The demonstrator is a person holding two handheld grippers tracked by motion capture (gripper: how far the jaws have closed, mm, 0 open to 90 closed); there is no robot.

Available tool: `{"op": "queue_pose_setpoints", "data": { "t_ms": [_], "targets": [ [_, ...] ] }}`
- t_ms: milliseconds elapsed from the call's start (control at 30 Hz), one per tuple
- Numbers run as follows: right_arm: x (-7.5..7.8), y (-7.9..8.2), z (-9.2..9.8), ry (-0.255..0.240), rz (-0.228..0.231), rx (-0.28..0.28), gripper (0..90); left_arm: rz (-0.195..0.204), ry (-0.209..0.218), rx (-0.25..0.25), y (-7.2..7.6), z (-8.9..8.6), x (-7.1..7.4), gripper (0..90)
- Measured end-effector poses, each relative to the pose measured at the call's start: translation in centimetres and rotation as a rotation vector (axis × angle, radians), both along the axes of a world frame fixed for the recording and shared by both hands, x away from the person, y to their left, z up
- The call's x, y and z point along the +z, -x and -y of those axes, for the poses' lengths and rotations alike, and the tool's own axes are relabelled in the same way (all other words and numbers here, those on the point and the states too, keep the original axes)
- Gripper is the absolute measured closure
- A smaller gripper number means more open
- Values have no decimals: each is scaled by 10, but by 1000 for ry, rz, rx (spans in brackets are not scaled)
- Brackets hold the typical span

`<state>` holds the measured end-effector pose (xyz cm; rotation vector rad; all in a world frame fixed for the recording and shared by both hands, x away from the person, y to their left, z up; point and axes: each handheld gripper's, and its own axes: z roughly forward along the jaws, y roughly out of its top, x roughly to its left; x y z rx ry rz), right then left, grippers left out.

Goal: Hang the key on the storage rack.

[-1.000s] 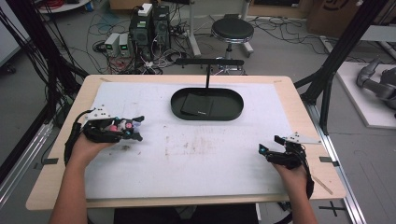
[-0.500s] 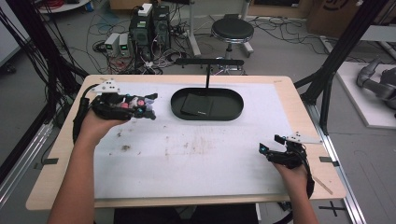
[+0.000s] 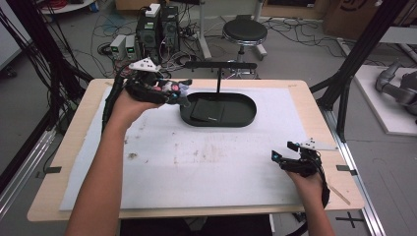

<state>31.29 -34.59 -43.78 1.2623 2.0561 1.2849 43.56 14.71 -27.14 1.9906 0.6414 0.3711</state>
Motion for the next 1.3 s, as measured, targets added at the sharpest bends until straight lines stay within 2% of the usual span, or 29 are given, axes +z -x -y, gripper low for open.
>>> {"op": "queue_pose_setpoints", "data": {
  "t_ms": [267, 433, 767, 967, 1033, 1300],
  "targets": [
    [0, 0, 5, -18, 2, -12, 177, -13, -7, 8, -32, 22, 9, 426],
    [-1, 0, 9, -27, 0, -20, 177, -9, -21, 26, -51, 29, 17, 425],
    [-1, 1, 13, -38, -1, -24, 177, -5, -17, 65, -76, 41, 27, 425],
    [-1, 3, 16, -40, -2, -33, 177, -4, -15, 105, -88, 34, 26, 424],
    [-1, 4, 17, -43, -1, -42, 177, -6, -32, 124, -90, 30, 24, 424],
    [-1, 5, 15, -35, 1, -28, 177, -10, -29, 172, -91, 12, 17, 420]
  ]
}}
